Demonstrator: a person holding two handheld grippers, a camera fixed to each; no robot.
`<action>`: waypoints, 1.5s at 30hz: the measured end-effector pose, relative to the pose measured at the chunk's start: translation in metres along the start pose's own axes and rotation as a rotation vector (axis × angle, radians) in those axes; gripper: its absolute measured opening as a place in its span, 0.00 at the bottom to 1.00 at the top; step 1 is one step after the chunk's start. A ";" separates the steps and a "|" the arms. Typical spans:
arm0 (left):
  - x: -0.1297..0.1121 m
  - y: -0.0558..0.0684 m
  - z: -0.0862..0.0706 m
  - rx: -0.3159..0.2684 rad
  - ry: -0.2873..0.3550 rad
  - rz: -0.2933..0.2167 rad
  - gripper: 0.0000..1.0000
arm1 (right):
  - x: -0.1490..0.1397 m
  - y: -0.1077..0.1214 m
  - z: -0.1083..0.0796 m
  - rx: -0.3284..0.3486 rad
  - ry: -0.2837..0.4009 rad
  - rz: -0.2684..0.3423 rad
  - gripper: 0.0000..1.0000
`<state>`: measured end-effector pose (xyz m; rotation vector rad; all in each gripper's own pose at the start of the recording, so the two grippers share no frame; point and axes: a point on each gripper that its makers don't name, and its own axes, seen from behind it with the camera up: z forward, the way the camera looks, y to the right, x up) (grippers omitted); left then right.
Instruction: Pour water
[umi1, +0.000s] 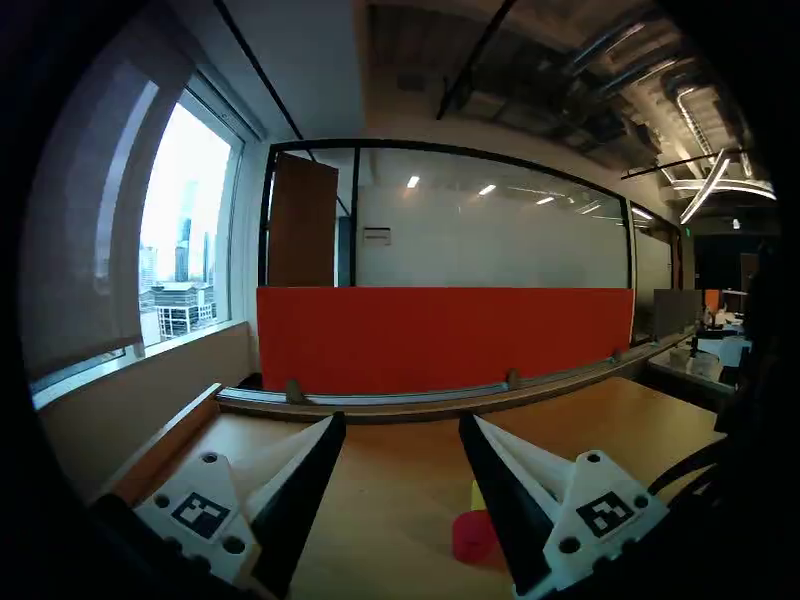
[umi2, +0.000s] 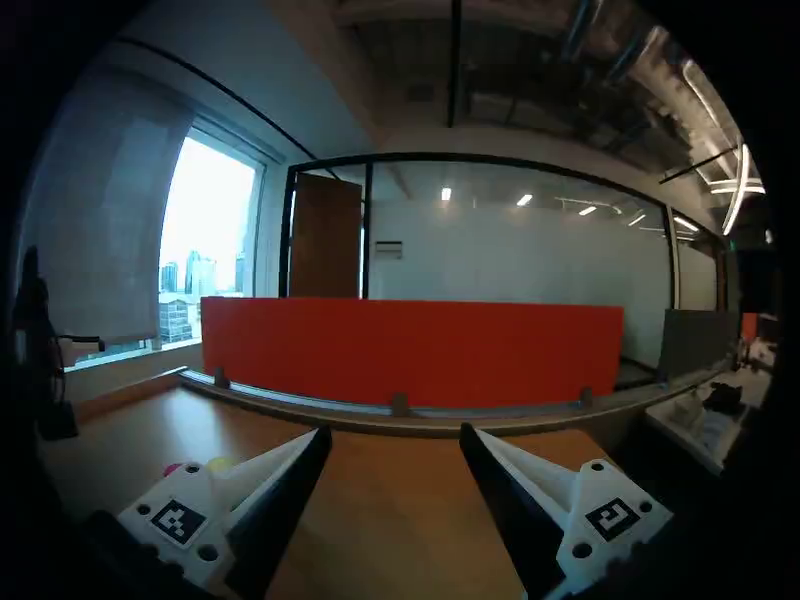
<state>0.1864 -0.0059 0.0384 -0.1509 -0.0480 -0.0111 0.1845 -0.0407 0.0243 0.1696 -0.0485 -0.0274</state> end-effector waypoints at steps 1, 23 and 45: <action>0.001 0.002 0.001 -0.011 -0.002 0.006 0.84 | 0.001 -0.002 0.001 0.008 0.001 -0.001 0.99; 0.007 0.046 0.018 -0.284 -0.029 0.040 0.84 | 0.006 -0.051 0.019 0.283 -0.026 -0.029 0.99; 0.011 0.067 0.029 -0.472 -0.072 0.101 0.84 | -0.010 -0.089 0.014 0.538 -0.134 -0.129 1.00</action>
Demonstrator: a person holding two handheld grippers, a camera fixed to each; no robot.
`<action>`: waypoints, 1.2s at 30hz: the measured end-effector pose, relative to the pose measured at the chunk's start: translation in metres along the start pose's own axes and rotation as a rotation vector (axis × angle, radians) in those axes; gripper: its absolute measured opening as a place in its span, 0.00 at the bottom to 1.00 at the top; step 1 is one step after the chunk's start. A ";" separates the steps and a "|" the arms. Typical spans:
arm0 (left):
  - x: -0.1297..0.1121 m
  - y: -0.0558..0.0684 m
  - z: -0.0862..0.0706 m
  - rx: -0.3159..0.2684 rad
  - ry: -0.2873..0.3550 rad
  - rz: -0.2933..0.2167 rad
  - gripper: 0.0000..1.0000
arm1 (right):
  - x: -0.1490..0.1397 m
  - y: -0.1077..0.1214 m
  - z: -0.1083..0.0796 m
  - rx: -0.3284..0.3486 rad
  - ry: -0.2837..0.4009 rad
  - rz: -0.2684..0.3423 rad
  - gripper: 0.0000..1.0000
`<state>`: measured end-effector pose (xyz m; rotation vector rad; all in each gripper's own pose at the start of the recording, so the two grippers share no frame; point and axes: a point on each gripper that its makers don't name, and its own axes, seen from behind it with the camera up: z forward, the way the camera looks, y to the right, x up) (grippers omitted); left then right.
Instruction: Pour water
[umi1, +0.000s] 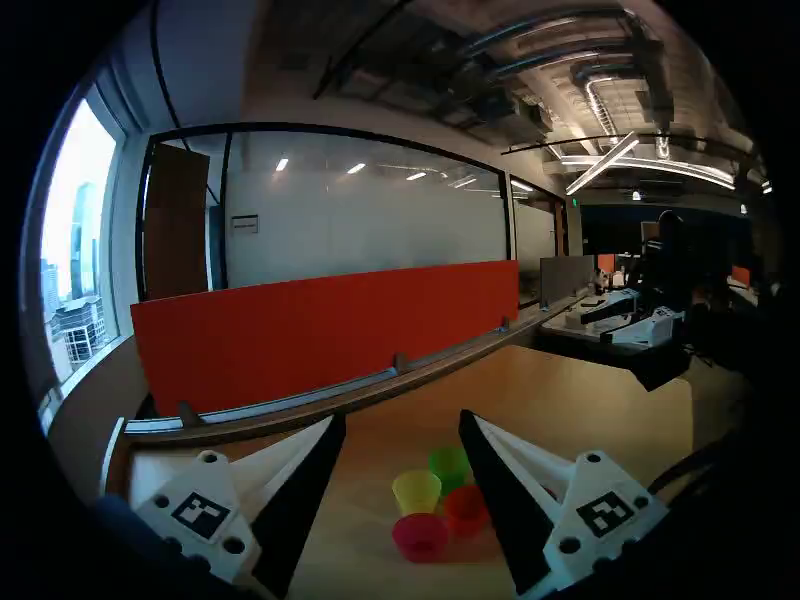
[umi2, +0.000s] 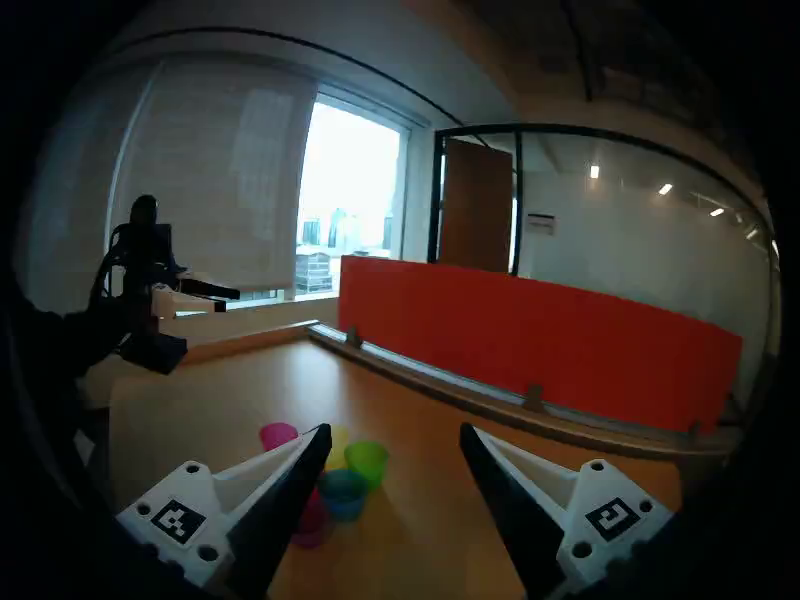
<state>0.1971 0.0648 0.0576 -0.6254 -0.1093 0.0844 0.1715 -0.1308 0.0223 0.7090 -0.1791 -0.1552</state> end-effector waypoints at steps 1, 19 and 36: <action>-0.001 0.000 0.001 -0.007 -0.007 0.006 0.84 | -0.001 0.000 0.001 0.006 -0.005 -0.005 1.00; -0.038 0.005 0.030 -0.139 -0.109 0.016 0.84 | -0.030 -0.010 0.027 0.120 -0.114 -0.034 0.99; -0.066 0.013 0.054 -0.215 -0.176 0.067 0.84 | -0.061 -0.010 0.052 0.189 -0.205 -0.060 1.00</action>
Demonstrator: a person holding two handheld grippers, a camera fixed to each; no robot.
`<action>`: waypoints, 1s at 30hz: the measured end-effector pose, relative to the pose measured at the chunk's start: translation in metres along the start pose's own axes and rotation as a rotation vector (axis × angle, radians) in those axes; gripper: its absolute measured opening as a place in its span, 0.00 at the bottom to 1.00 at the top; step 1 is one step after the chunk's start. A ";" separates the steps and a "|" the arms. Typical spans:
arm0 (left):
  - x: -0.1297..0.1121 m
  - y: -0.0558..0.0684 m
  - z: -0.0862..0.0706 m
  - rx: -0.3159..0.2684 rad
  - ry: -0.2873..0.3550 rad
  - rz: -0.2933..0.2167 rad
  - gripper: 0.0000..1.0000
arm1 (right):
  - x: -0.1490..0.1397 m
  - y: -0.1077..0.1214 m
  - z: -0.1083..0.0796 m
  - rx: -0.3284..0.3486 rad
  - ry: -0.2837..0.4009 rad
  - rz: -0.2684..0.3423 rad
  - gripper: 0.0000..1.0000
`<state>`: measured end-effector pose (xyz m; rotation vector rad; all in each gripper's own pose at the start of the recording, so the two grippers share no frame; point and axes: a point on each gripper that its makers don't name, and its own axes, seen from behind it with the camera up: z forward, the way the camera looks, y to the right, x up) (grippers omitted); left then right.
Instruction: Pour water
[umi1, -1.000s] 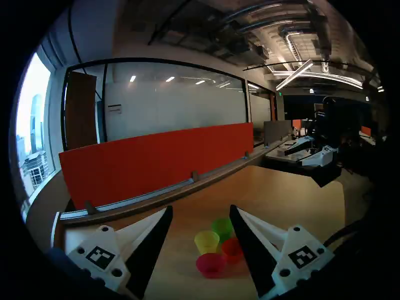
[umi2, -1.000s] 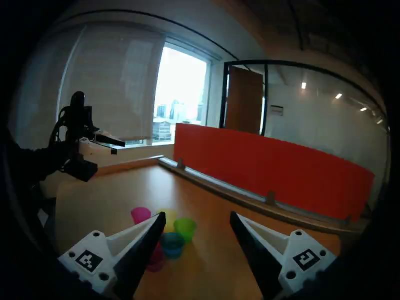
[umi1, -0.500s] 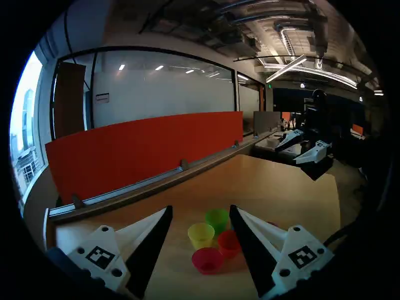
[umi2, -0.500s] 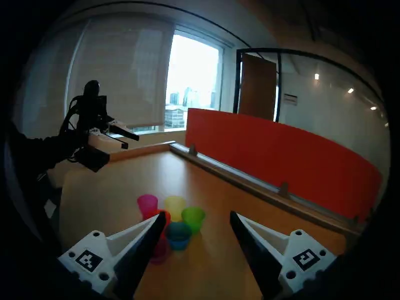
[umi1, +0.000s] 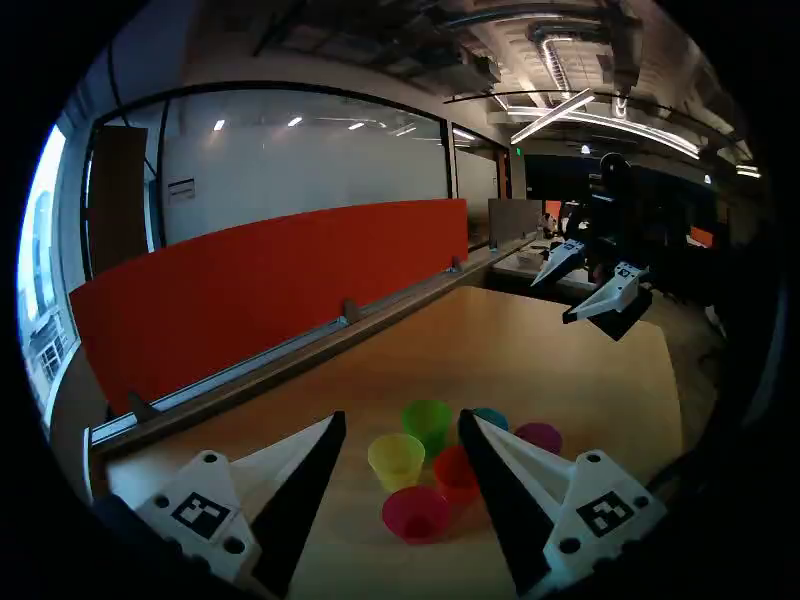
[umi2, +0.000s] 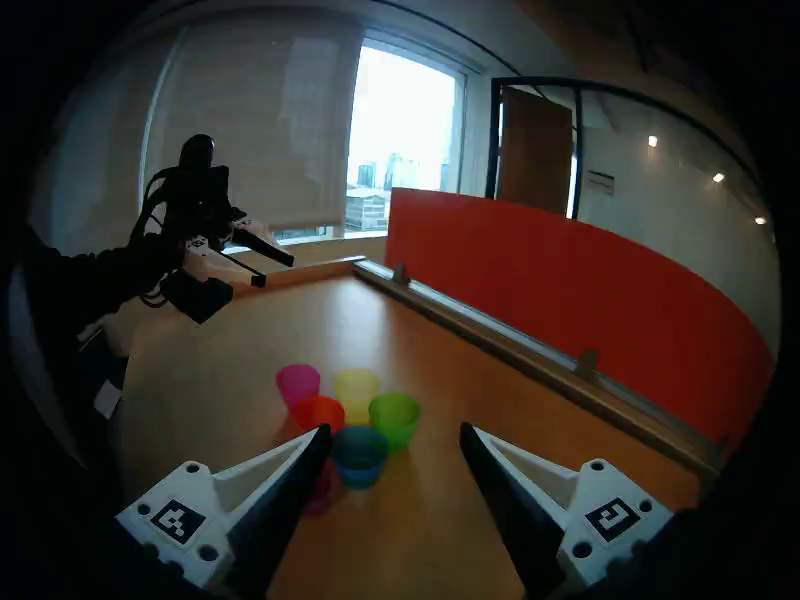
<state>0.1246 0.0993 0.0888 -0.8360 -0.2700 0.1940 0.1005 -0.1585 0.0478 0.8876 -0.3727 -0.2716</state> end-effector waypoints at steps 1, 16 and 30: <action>-0.001 0.000 0.001 -0.001 -0.002 0.001 0.84 | -0.002 0.000 0.002 0.002 -0.005 -0.004 1.00; -0.023 0.003 0.020 -0.033 -0.048 0.011 0.84 | -0.031 -0.004 0.030 0.050 -0.076 -0.030 0.99; -0.041 0.007 0.031 -0.059 -0.082 0.019 0.84 | -0.048 -0.007 0.053 0.085 -0.123 -0.037 1.00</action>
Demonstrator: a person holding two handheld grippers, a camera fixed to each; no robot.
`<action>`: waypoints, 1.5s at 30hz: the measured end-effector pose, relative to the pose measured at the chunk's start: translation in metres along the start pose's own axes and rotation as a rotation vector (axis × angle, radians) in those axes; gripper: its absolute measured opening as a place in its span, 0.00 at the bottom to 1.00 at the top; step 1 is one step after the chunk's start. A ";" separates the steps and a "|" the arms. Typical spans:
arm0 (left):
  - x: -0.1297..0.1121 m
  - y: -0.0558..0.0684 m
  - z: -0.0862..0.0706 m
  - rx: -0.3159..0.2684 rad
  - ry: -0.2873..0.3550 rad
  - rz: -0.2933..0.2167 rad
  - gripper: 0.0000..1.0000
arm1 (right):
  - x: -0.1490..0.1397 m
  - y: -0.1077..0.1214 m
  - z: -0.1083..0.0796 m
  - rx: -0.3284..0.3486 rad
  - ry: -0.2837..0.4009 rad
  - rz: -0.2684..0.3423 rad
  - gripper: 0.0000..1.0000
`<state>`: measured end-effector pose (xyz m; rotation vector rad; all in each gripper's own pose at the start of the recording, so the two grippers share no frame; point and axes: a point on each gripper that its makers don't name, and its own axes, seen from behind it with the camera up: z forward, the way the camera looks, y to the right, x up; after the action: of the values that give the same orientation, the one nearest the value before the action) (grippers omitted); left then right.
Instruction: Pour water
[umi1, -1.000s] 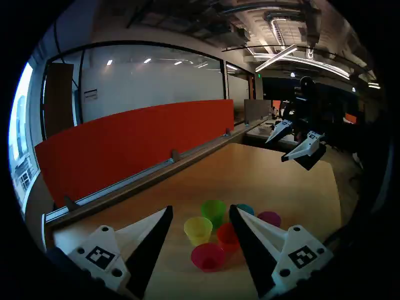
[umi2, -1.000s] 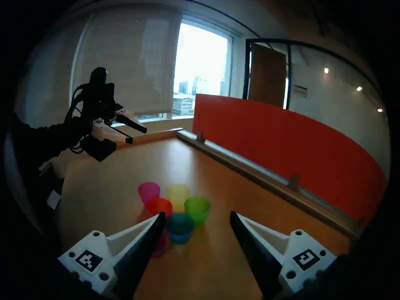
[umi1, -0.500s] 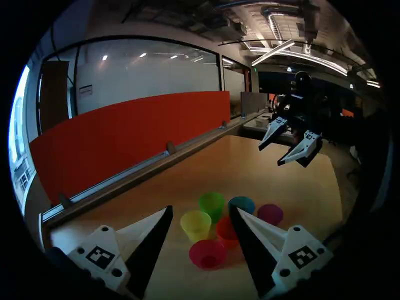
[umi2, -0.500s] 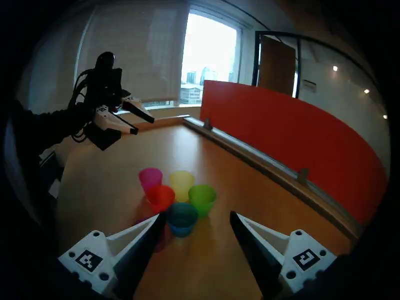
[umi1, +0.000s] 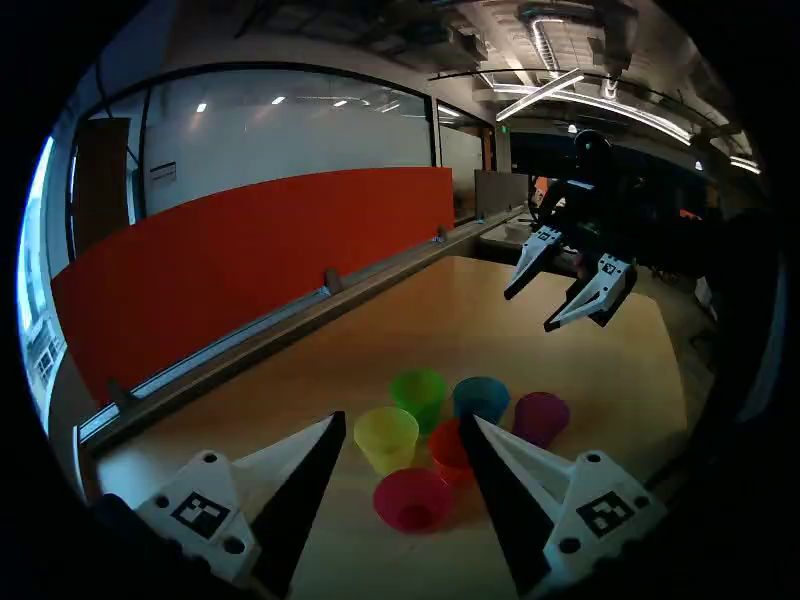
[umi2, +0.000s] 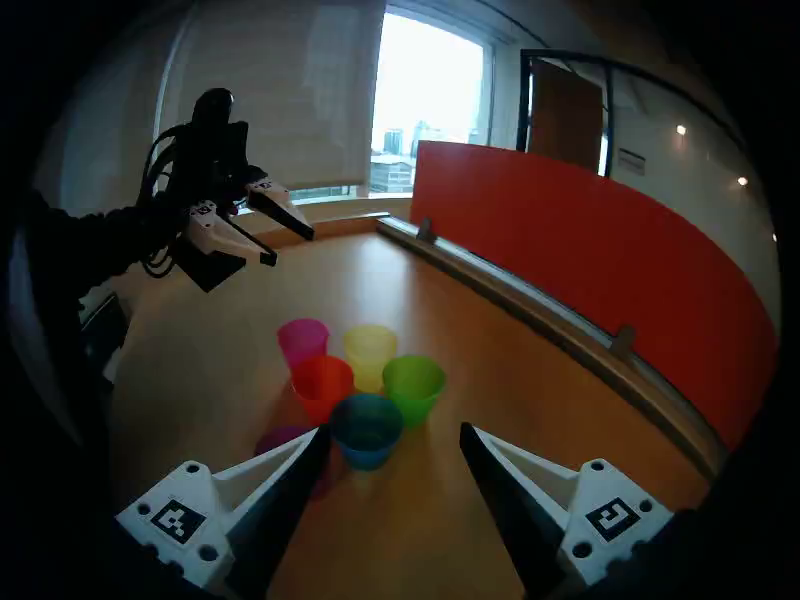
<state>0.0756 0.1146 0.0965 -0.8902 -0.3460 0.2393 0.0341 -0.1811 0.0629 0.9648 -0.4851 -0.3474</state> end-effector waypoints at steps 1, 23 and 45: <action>-0.001 0.001 0.001 -0.002 -0.001 -0.001 0.84 | -0.002 0.000 0.001 0.001 -0.004 -0.001 1.00; -0.017 0.008 0.009 -0.008 -0.019 0.009 0.84 | -0.032 -0.003 0.038 0.030 -0.071 -0.010 0.99; -0.020 0.010 0.013 -0.014 -0.023 0.024 0.84 | -0.054 -0.006 0.067 0.068 -0.123 -0.014 0.99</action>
<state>0.0518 0.1235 0.0925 -0.9064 -0.3591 0.2701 -0.0478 -0.2042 0.0771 1.0172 -0.6052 -0.4066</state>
